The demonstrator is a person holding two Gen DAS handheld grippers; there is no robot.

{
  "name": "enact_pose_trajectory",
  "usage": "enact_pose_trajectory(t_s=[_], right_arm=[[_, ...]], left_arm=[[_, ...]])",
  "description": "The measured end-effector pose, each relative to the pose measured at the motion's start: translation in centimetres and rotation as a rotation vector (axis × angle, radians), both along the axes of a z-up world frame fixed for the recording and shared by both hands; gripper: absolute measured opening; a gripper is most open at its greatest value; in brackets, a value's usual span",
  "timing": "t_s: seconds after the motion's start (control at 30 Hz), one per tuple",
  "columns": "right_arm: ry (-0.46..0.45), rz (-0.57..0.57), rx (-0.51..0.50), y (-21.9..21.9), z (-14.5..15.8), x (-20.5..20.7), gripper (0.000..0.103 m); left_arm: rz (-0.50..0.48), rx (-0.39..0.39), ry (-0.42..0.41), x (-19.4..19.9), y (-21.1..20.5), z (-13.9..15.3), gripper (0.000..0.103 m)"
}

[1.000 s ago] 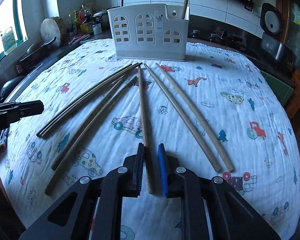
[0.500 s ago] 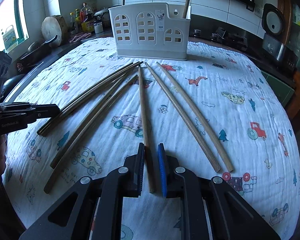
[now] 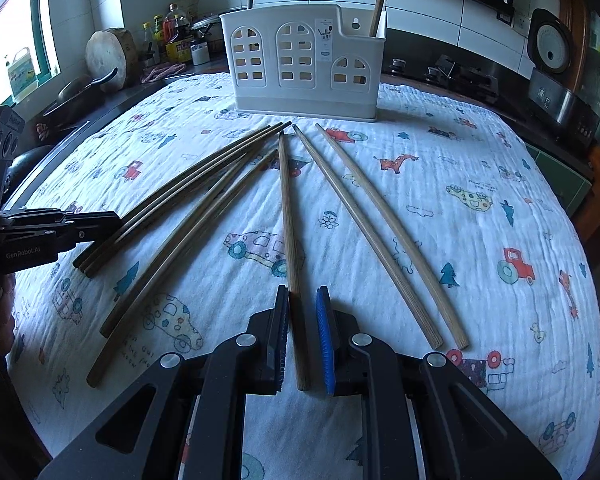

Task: Organize utensils
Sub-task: 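Close the left gripper on a chopstick while the right gripper grasps another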

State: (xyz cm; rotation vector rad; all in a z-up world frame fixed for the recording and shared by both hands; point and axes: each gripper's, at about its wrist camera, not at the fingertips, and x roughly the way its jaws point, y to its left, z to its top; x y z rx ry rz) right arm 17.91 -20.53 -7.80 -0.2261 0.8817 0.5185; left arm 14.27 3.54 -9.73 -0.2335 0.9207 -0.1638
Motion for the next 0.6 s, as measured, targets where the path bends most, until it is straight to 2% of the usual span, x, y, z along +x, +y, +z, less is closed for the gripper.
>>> enact_pose_trajectory(t_s=[0.17, 0.27, 0.43, 0.6], right_arm=[[-0.013, 0.006, -0.023, 0.4, 0.0, 0.0, 0.014], [-0.017, 0.007, -0.021, 0.3, 0.0, 0.0, 0.009], [-0.026, 0.000, -0.004, 0.0, 0.6, -0.3, 0.008], [-0.074, 0.003, 0.028, -0.3, 2.9, -1.3, 0.007]], left_arm=[[0.012, 0.029, 0.001, 0.0, -0.4, 0.2, 0.006], [0.014, 0.026, -0.011, -0.1, -0.4, 0.7, 0.006], [0.001, 0.040, -0.053, -0.7, -0.2, 2.6, 0.005], [0.019, 0.042, -0.123, -1.3, 0.5, 5.4, 0.005]])
